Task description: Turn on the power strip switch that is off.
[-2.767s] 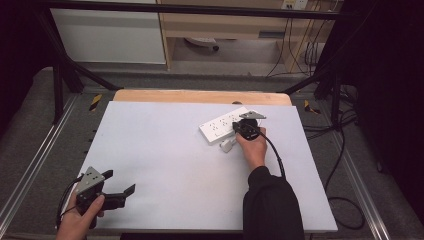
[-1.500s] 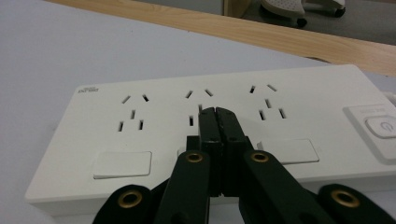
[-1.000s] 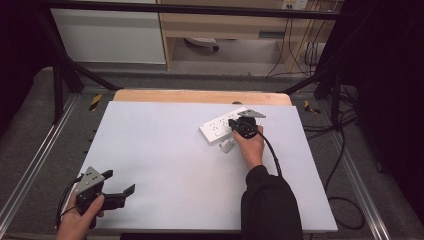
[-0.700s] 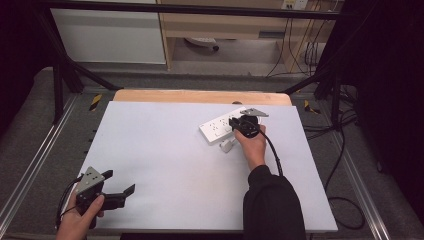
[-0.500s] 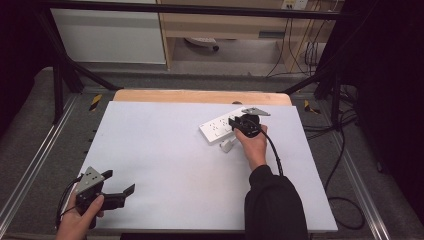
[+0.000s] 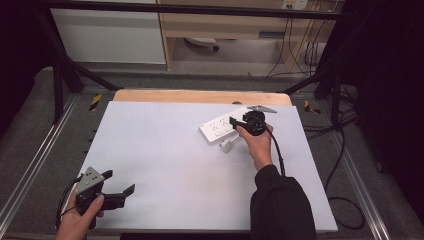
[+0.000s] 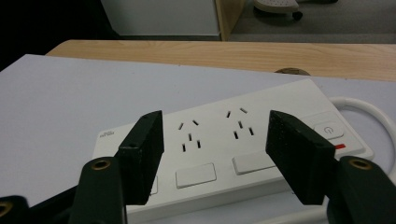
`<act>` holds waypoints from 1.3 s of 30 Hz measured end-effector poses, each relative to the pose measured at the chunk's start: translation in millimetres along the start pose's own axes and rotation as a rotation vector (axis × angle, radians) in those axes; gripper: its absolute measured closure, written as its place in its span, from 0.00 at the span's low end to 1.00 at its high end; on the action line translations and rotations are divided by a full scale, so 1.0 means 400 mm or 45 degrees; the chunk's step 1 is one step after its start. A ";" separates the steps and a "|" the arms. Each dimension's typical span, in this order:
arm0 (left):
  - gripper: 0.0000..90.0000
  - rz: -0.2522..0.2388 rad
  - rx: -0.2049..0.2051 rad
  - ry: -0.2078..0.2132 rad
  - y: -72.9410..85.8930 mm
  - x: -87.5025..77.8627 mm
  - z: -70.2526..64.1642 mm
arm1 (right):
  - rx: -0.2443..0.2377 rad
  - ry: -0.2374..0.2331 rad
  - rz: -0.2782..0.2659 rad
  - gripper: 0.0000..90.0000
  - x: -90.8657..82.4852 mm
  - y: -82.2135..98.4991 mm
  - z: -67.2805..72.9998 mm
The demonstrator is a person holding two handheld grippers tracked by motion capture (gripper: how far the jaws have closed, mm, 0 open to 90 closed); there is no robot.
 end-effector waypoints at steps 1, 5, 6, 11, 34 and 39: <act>0.06 -0.001 0.000 0.000 0.000 0.000 0.000 | 0.008 -0.004 -0.002 0.40 -0.003 -0.002 -0.001; 0.06 0.000 -0.001 -0.002 0.000 -0.001 0.001 | 0.006 0.003 -0.010 0.33 -0.017 -0.013 -0.004; 0.06 -0.001 0.003 -0.007 0.000 -0.001 0.002 | 0.004 0.005 -0.013 0.30 -0.020 -0.015 -0.005; 0.06 0.000 0.002 -0.008 0.001 -0.002 0.002 | 0.011 0.017 -0.026 0.20 -0.036 -0.029 -0.011; 0.06 0.000 0.009 0.011 0.002 -0.003 -0.002 | -0.036 0.072 -0.073 0.09 -0.128 -0.068 -0.021; 0.06 -0.006 0.003 -0.003 0.001 -0.005 0.002 | -0.043 0.068 -0.077 0.09 -0.161 -0.069 -0.024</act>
Point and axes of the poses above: each handheld gripper's, and its own axes: x roughly forward along the jaws, y roughly out of its underside, z roughly to its left, the point moved 7 cm from there along x, roughly forward along the jaws, and after that the axes turned 2 degrees about -y, right-handed, at the moved point
